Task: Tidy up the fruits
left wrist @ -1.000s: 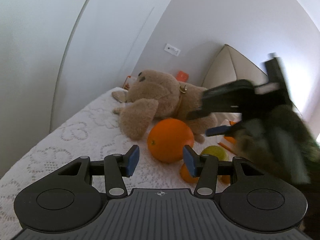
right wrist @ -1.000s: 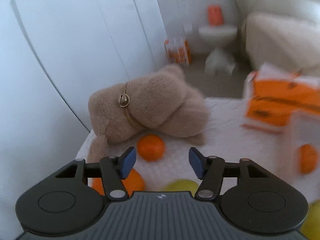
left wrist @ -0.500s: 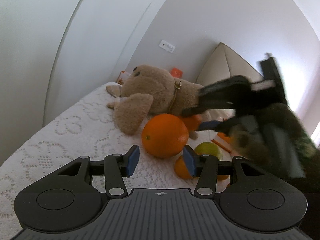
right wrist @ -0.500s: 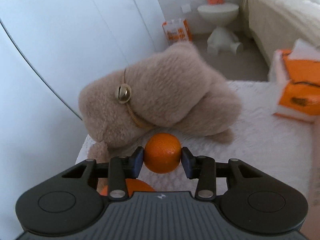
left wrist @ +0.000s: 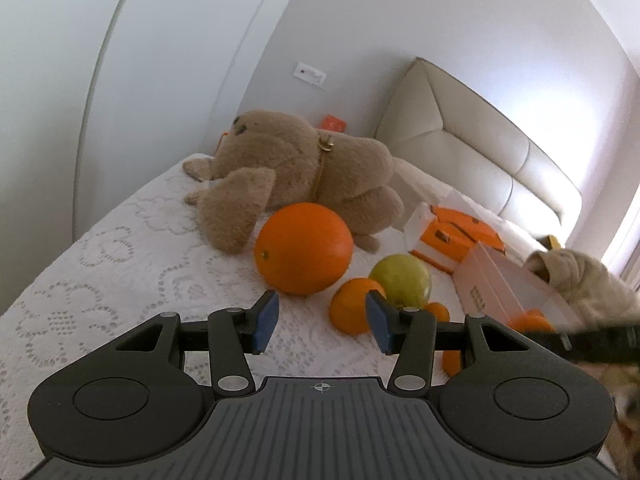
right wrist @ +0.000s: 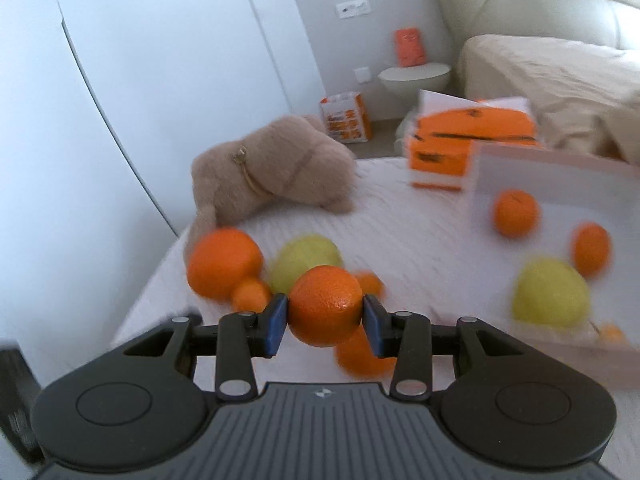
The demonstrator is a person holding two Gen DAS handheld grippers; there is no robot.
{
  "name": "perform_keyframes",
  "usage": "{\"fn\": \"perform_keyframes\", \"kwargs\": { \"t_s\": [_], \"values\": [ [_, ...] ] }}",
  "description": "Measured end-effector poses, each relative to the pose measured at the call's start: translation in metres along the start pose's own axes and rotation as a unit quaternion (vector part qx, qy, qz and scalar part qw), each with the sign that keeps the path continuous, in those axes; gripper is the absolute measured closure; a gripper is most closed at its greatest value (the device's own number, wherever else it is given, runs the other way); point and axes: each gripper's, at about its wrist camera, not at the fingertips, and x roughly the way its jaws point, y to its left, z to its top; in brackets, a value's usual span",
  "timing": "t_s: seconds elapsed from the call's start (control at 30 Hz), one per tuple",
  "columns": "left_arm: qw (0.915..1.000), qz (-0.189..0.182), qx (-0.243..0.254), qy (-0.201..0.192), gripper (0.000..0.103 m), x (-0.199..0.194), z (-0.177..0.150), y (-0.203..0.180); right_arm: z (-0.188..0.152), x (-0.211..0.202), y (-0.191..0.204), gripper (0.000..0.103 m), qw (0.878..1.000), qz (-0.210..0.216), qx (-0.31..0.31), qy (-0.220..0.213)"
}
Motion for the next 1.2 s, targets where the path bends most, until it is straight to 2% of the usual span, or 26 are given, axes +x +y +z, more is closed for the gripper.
{"fn": "perform_keyframes", "kwargs": {
  "t_s": [0.1, 0.23, 0.33, 0.37, 0.47, 0.57, 0.67, 0.77, 0.9, 0.97, 1.1, 1.2],
  "values": [
    [0.9998, 0.006, 0.021, 0.001, 0.05, 0.001, -0.002, -0.007, -0.03, -0.016, -0.018, 0.063, 0.999, -0.034, -0.005, -0.001],
    [0.9984, 0.018, 0.053, 0.001, 0.05, -0.001, -0.004, -0.021, -0.053, -0.021, -0.045, 0.063, 0.999, -0.052, 0.008, 0.012],
    [0.9979, 0.026, 0.059, 0.0, 0.05, -0.006, -0.006, -0.03, -0.061, -0.025, -0.054, 0.062, 0.999, -0.045, 0.004, 0.001],
    [0.9978, 0.026, 0.061, 0.001, 0.05, -0.008, -0.006, -0.034, -0.062, -0.026, -0.054, 0.059, 0.999, -0.048, -0.004, -0.007],
    [0.9959, 0.029, 0.085, 0.007, 0.05, -0.008, -0.004, -0.049, -0.068, -0.028, -0.051, 0.04, 0.995, -0.086, -0.035, -0.036],
    [0.9927, 0.019, 0.118, 0.015, 0.05, -0.003, -0.001, -0.068, -0.075, -0.021, -0.059, 0.037, 0.994, -0.094, -0.029, -0.041],
    [0.9888, -0.018, 0.141, 0.045, 0.051, 0.012, 0.005, -0.089, -0.075, -0.019, -0.072, 0.033, 0.997, -0.071, 0.003, -0.035],
    [0.9864, -0.053, 0.123, 0.095, 0.053, 0.038, 0.018, -0.106, -0.075, -0.02, -0.079, 0.03, 0.997, -0.062, 0.019, -0.037],
    [0.9836, -0.034, 0.125, 0.126, 0.056, 0.069, 0.03, -0.132, -0.076, -0.02, -0.079, 0.029, 0.997, -0.059, 0.02, -0.039],
    [0.9792, -0.017, 0.156, 0.129, 0.055, 0.079, 0.032, -0.147, -0.077, -0.019, -0.08, 0.028, 0.997, -0.057, 0.02, -0.039],
    [0.9585, 0.02, 0.236, 0.158, 0.055, 0.097, 0.026, -0.169, -0.077, -0.018, -0.08, 0.027, 0.997, -0.058, 0.02, -0.039],
    [0.9485, 0.026, 0.26, 0.179, 0.059, 0.105, 0.02, -0.173, -0.077, -0.018, -0.08, 0.027, 0.997, -0.058, 0.02, -0.039]
  ]
}}
